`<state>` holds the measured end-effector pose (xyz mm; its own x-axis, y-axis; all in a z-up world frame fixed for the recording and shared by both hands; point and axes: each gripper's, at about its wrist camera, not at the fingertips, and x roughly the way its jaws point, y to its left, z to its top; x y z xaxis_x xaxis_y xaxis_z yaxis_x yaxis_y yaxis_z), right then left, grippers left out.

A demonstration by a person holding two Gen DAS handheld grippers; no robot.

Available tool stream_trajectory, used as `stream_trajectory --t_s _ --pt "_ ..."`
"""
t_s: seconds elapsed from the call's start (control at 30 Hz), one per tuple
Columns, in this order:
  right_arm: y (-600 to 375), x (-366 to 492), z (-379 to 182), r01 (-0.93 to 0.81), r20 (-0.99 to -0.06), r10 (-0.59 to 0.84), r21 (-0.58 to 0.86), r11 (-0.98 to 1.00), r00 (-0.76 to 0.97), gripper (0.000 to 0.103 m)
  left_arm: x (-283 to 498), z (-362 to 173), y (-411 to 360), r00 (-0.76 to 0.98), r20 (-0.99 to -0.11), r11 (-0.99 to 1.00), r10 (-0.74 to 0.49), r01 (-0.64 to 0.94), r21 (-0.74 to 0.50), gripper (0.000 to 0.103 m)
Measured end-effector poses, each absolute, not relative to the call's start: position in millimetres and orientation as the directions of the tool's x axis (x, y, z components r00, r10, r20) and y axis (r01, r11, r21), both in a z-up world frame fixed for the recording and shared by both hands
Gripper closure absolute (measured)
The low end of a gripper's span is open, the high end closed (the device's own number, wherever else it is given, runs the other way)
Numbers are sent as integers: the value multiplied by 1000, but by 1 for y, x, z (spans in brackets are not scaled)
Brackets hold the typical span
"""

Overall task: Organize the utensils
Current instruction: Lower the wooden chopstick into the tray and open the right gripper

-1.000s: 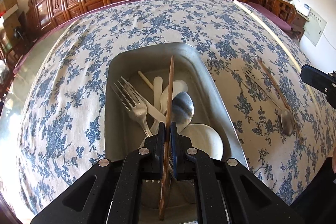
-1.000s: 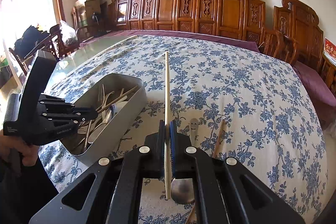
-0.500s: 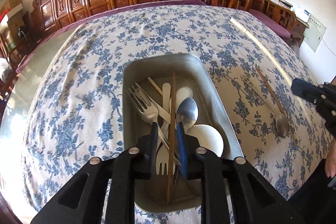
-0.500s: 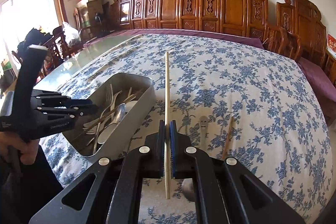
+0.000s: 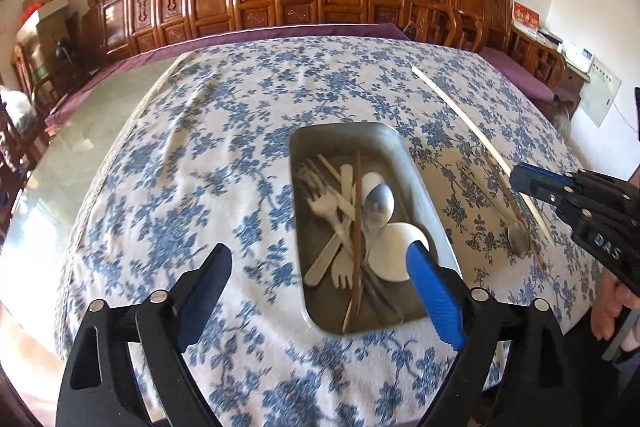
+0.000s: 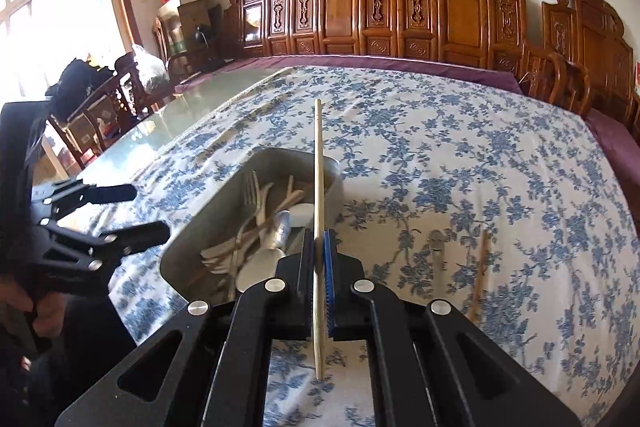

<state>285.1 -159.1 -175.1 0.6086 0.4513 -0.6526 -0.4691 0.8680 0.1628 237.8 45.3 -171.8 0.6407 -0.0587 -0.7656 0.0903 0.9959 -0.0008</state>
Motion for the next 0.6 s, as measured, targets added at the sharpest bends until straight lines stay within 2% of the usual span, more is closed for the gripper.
stream_trajectory --t_s 0.33,0.6 --pt "-122 288 -173 -484 -686 460 177 857 564 97 213 -160 85 656 -754 999 -27 30 -9 12" --pt "-97 312 -200 -420 -723 509 324 847 467 97 210 -160 97 659 -752 1000 -28 18 -21 12"
